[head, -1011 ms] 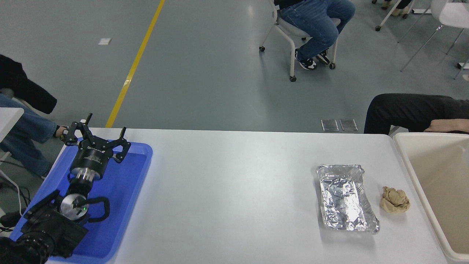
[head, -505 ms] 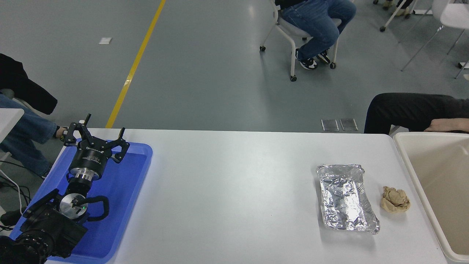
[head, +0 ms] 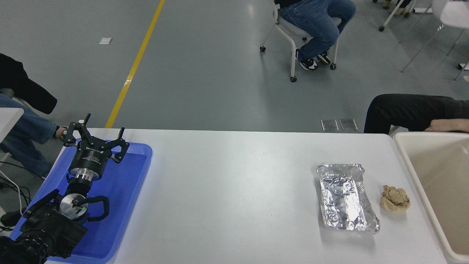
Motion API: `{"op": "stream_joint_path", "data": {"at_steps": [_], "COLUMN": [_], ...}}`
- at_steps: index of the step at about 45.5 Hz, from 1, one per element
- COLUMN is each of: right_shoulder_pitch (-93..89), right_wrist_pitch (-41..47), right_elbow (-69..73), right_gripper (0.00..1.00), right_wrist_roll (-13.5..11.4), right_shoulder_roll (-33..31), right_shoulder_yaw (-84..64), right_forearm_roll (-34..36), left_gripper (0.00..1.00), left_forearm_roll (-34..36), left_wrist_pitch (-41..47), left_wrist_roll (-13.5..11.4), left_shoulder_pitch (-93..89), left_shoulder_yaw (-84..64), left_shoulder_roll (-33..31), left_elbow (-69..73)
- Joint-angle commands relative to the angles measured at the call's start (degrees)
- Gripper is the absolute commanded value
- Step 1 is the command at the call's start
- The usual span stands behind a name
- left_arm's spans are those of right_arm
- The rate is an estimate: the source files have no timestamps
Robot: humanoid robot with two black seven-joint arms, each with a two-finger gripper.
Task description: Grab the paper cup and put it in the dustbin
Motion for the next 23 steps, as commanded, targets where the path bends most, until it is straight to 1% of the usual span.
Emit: {"op": "stream_joint_path", "data": {"at_steps": [1,10,23], "right_shoulder_pitch": [-11.0,-13.2,-15.1], "right_wrist_pitch": [-2.7,-2.9,-3.1], "right_elbow": [-16.0,-19.6,-21.2], "right_gripper": [0.0,0.0,0.0], "right_wrist_roll": [0.1,0.1,0.1], "right_shoulder_roll": [9.0,12.0,14.8], "right_shoulder_yaw": [7.7,8.1,8.2], "right_forearm_roll": [7.9,13.4,15.3], "left_gripper": [1.0,1.0,1.0], "left_forearm_roll": [0.0,0.0,0.0], "left_wrist_pitch": [0.0,0.0,0.0], "left_wrist_roll": [0.0,0.0,0.0], "left_shoulder_pitch": [0.1,0.0,0.1], "left_shoulder_yaw": [0.0,0.0,0.0], "left_shoulder_roll": [0.1,0.1,0.1], "left_elbow": [0.0,0.0,0.0]}}
